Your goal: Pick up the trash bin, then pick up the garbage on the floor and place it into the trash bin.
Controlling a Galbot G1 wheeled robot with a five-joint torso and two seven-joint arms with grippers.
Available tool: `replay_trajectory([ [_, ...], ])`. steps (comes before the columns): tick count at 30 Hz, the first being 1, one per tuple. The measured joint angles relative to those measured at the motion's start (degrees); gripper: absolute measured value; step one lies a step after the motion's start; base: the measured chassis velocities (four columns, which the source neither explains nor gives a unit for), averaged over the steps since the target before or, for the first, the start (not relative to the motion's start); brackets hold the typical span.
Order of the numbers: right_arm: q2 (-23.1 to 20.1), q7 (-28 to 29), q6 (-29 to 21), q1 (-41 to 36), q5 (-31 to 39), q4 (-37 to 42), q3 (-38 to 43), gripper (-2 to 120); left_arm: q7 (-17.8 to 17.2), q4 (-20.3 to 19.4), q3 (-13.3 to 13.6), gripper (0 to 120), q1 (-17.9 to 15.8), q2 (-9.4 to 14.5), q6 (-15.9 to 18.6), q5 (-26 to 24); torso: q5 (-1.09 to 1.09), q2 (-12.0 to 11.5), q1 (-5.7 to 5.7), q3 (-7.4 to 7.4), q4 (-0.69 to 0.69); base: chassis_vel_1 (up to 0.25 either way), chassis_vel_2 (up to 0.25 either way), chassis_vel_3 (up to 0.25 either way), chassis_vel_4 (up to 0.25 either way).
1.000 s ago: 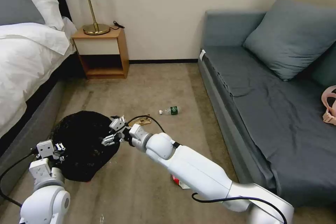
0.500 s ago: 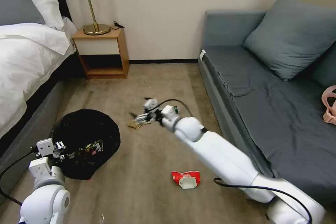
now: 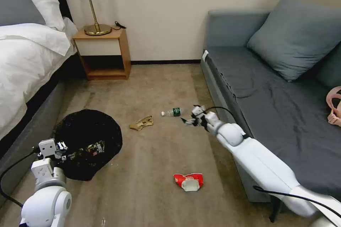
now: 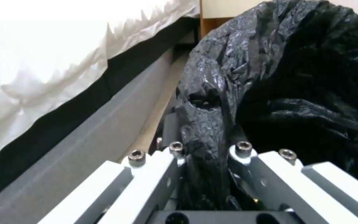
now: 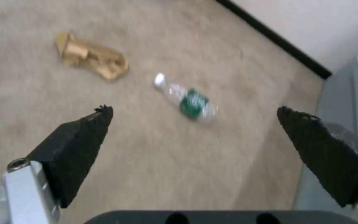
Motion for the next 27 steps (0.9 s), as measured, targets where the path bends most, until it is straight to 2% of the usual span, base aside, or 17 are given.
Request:
replay_trajectory([
  [5,-1.35,-1.58,-0.26,-6.35,-3.53,1.21,3.36,100,0.57,-2.03,0.14,4,0.25,0.04,0.44,-0.14,0.01,0.00,0.00,0.00,-0.01,0.000,0.000,0.000,0.000],
  [15,-0.32,-3.57,1.52,-17.93,-8.42,1.61,8.81,100,0.23,-1.31,-0.20,4,-0.19,0.25,1.18,-0.77,0.00,0.00,0.00,0.00,0.00,0.000,0.000,0.000,0.000],
  [27,2.56,-5.31,3.69,-24.09,-11.83,1.38,11.00,100,-0.29,-1.08,-0.27,4,-0.09,-0.14,0.88,-1.15,-0.01,0.00,0.00,0.00,0.00,0.000,0.000,0.000,0.000],
])
